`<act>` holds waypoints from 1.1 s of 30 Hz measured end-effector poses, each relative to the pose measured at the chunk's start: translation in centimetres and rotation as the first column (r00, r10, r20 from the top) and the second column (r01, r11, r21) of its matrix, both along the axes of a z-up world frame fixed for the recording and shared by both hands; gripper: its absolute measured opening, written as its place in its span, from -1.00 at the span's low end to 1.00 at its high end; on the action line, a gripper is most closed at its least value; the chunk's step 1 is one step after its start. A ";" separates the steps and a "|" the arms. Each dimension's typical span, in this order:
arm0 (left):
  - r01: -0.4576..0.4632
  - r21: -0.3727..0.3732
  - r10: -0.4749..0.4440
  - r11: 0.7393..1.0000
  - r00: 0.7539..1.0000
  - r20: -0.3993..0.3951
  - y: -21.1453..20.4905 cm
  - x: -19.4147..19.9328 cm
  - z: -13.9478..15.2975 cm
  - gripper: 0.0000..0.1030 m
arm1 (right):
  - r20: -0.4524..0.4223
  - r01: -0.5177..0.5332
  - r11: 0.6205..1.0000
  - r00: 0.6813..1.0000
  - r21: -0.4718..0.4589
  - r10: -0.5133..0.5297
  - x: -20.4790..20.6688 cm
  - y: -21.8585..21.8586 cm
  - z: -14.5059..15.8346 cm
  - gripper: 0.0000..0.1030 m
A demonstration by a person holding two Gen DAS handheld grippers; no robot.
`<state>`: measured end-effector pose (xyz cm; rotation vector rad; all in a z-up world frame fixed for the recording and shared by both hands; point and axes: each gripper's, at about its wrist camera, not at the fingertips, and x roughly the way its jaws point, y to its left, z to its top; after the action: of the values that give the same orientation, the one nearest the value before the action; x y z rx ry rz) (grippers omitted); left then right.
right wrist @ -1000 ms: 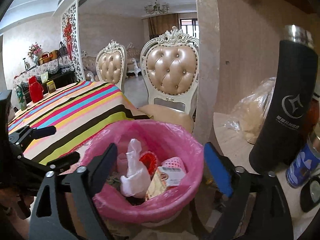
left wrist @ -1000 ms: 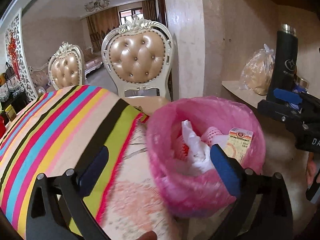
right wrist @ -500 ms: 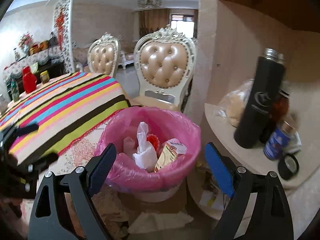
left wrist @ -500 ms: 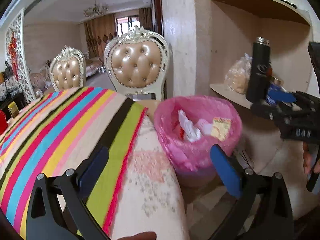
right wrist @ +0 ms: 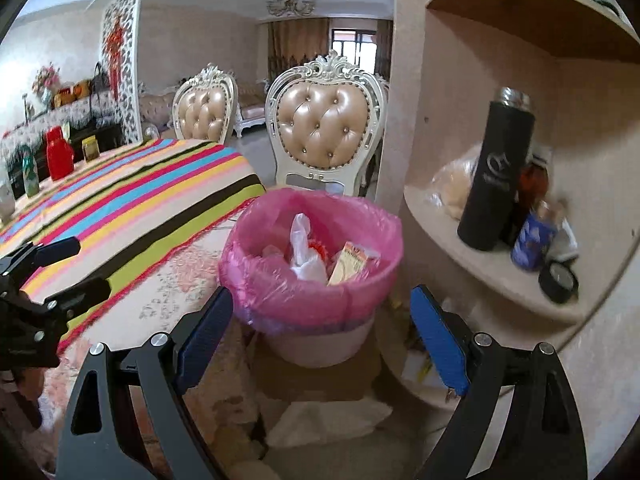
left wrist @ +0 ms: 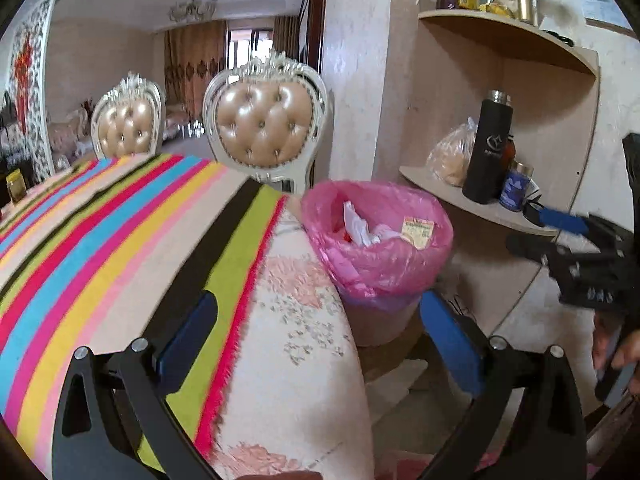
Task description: Collect trash
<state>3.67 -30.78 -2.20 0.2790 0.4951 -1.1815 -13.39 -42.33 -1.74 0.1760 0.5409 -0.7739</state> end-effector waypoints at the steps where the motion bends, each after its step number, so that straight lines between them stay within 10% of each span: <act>1: 0.009 -0.004 -0.009 1.000 1.000 0.012 0.1 -0.2 0.1 0.91 | 0.004 0.002 1.000 1.000 -0.005 -0.002 0.0 0.3 0.1 0.65; 12: 0.114 0.029 -0.115 0.993 0.993 0.008 -0.6 -1.7 -0.9 0.91 | 0.015 0.017 0.999 1.000 -0.038 -0.017 -1.7 -0.1 -0.2 0.65; 33: 0.032 0.042 -0.033 0.999 0.999 0.010 -1.0 0.1 -2.1 0.91 | -0.023 -0.021 0.999 1.000 -0.026 0.020 0.7 0.8 -1.9 0.65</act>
<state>3.80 -31.77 -4.28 0.3304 0.5080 -1.2014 -12.69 -41.49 -3.69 0.1368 0.5531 -0.7636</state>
